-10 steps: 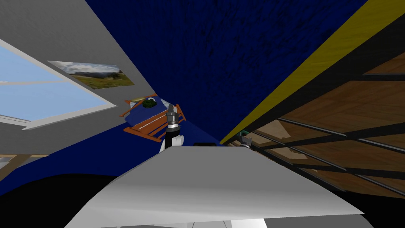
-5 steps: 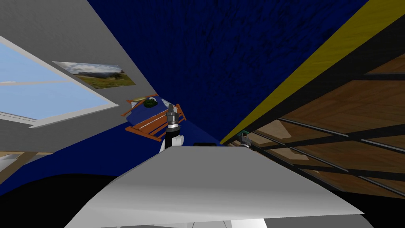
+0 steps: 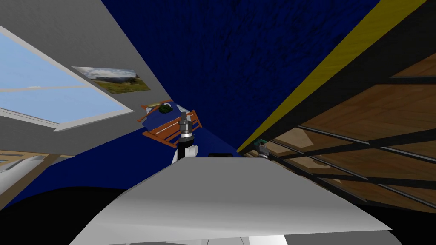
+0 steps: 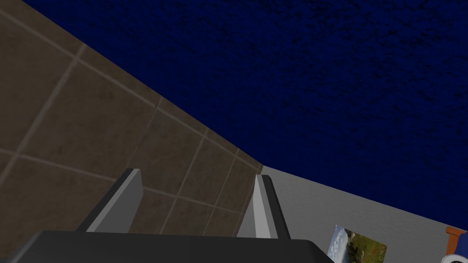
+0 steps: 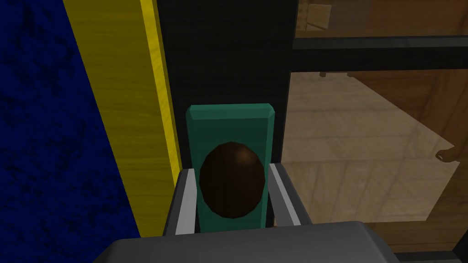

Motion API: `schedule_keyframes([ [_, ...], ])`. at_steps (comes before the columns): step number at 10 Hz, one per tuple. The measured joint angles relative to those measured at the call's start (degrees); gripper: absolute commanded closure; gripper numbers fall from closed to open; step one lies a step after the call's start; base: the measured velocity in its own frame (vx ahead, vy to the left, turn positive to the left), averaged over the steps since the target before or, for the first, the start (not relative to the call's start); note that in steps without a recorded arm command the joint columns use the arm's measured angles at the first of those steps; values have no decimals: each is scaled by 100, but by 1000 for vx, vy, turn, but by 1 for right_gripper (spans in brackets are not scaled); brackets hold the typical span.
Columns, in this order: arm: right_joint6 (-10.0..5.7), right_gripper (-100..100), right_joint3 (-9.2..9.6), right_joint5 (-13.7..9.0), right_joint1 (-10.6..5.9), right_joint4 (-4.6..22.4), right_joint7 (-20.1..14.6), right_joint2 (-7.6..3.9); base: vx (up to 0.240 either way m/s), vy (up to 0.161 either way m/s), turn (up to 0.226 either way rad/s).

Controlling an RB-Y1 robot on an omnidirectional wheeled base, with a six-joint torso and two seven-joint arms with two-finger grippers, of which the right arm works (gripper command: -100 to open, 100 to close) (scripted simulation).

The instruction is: Pull the door open

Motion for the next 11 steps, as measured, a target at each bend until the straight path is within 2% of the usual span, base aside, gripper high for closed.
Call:
schedule_keyframes([
  [5,-27,100,352,198,193,-276,-167,-137,-194,28,45],
  [6,-15,100,374,207,202,-274,-174,-129,-153,-25,48],
  [9,-115,100,582,342,261,-373,-266,-206,-244,0,71],
  [11,-201,100,769,457,379,-450,-362,-294,-246,-13,58],
])
